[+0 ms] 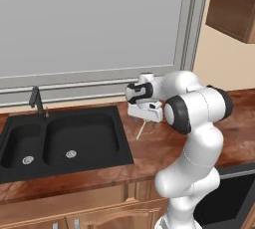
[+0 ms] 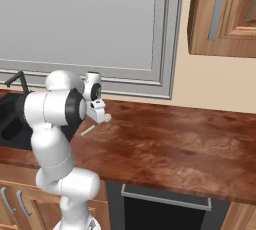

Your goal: Grab the spray bottle from the cabinet, then place it next to the cutting board for sanitizing. Then grab the dish brush from the countertop next to the sink and place it next to the cutting board.

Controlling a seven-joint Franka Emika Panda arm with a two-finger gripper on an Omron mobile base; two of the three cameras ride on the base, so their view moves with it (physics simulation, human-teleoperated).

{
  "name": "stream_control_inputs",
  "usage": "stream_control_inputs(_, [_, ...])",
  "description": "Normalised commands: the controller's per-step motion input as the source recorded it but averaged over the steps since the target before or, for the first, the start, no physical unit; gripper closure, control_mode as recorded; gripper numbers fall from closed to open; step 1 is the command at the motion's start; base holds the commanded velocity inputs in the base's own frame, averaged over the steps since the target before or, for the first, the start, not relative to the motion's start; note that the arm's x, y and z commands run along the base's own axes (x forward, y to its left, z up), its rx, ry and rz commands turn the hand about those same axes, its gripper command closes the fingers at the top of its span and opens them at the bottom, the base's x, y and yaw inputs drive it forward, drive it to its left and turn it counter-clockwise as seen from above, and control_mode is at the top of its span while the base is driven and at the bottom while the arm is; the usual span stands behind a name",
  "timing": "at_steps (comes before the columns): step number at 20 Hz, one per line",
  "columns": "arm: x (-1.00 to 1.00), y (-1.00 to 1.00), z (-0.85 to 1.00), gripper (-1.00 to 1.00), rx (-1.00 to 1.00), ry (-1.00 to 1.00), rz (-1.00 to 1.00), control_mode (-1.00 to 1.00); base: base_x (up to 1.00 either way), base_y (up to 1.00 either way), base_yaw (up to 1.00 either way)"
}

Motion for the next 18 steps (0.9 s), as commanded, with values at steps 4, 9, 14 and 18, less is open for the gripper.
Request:
stream_control_inputs(4, [0.15,0.0,-0.06,-1.0,0.0,0.0,0.0,-1.0,0.0,0.0,0.0])
stream_control_inputs(9, [0.17,0.0,-0.23,-1.0,0.0,0.0,0.0,-1.0,0.0,0.0,0.0])
stream_control_inputs(14, [0.19,0.0,-0.4,-1.0,-0.01,0.0,0.0,-1.0,0.0,0.0,0.0])
stream_control_inputs(18, [0.15,0.0,-0.23,-1.0,0.0,0.0,0.0,-1.0,0.0,0.0,0.0])
